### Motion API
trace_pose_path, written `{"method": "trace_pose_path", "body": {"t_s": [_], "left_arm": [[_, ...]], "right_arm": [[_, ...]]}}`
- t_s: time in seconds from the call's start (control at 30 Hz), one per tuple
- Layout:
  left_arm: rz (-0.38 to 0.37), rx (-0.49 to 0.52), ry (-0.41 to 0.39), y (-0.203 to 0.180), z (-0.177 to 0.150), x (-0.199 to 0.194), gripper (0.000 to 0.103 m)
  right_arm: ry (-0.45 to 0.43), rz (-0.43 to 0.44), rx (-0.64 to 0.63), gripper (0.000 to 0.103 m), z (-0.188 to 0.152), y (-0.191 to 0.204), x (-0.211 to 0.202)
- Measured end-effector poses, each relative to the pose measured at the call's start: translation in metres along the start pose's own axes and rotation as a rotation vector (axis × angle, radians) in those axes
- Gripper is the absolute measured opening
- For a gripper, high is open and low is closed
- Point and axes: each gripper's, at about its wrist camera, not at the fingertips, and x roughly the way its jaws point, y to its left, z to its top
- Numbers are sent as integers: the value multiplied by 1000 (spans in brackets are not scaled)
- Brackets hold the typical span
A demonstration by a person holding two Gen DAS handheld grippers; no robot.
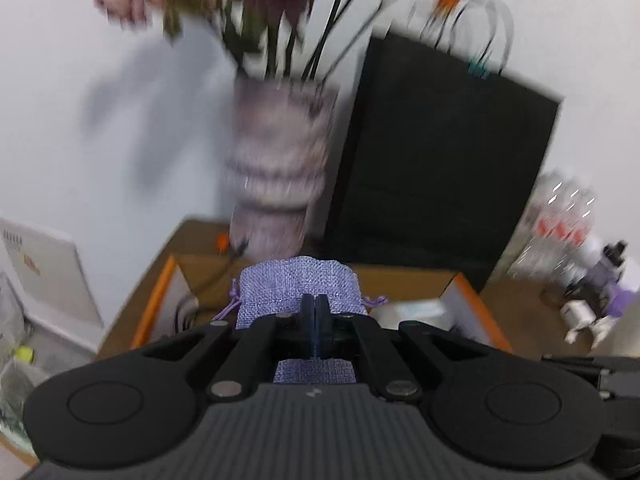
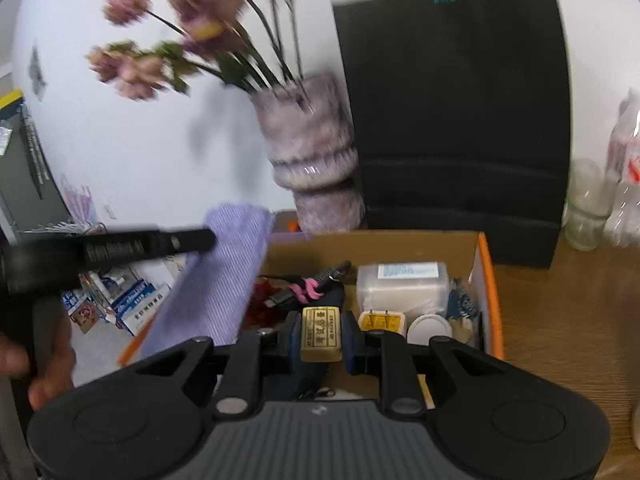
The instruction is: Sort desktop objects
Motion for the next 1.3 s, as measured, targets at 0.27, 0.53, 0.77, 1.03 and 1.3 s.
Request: {"method": "trace_pose_path", "body": {"t_s": [0.27, 0.53, 0.77, 1.03, 1.3], "left_arm": [[28, -65, 78, 23, -16, 27, 9], [89, 24, 39, 8, 1, -22, 95], [115, 114, 80, -14, -4, -57, 103], [162, 75, 103, -5, -49, -97, 103], [158, 69, 88, 0, -109, -139, 103]], "right_arm": [[110, -36, 61, 34, -9, -13, 50], [61, -106, 82, 68, 12, -10, 3], [12, -243, -11, 100, 18, 10, -39], [-32, -261, -66, 103, -31, 28, -80], [-65, -232, -22, 103, -104, 47, -108]]}}
